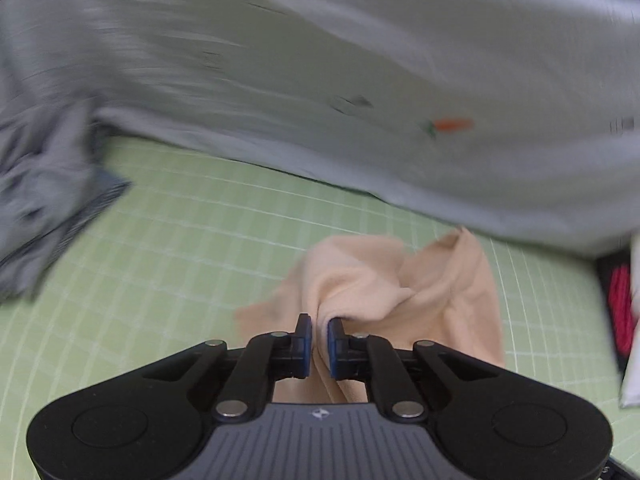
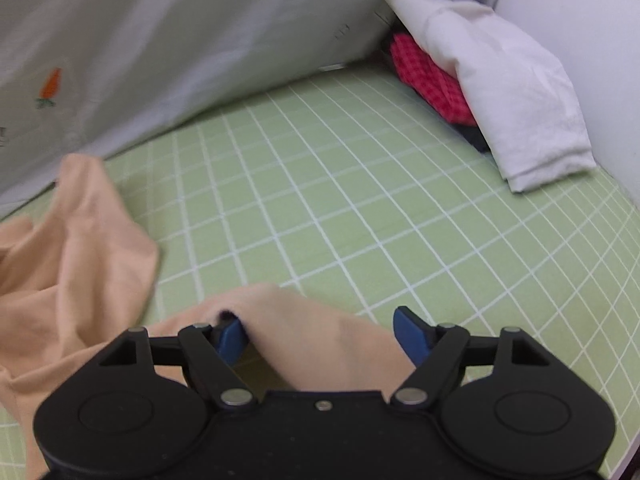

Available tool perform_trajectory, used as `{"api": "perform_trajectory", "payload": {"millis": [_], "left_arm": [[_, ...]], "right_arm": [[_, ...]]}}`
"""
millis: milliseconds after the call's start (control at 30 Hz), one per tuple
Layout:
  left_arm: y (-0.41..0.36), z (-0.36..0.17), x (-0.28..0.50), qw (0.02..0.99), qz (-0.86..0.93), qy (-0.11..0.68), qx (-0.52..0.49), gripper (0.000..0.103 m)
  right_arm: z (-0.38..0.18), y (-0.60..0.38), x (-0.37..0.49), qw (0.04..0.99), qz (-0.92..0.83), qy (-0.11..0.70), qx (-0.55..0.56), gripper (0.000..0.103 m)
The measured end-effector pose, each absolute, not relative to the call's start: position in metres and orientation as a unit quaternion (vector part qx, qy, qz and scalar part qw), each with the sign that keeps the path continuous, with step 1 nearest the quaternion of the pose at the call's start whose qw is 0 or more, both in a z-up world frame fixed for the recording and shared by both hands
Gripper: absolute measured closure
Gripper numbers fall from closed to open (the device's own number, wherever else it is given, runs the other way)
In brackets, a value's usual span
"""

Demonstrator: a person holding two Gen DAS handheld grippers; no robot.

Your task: Fold clothes

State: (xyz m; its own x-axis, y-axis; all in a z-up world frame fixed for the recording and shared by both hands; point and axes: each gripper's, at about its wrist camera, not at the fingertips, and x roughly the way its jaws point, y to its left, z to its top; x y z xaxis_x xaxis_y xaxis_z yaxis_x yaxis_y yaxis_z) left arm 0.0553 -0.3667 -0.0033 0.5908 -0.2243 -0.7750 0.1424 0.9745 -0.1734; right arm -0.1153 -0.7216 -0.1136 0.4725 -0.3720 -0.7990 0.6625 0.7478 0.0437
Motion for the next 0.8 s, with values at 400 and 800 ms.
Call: {"api": "perform_trajectory", "payload": {"millis": [400,800], "left_arm": [[-0.256,-0.013,-0.030,0.880,-0.006,0.471,-0.062,0.087],[-0.239,-0.008,-0.012,0.884,-0.051,0.464,-0.023,0.021]], "right_arm": [[-0.098,-0.646,-0.155,0.861,-0.247,0.400,0.194,0.025],[-0.146,-0.576,-0.112,0.825,-0.174,0.441,0.307,0.015]]}}
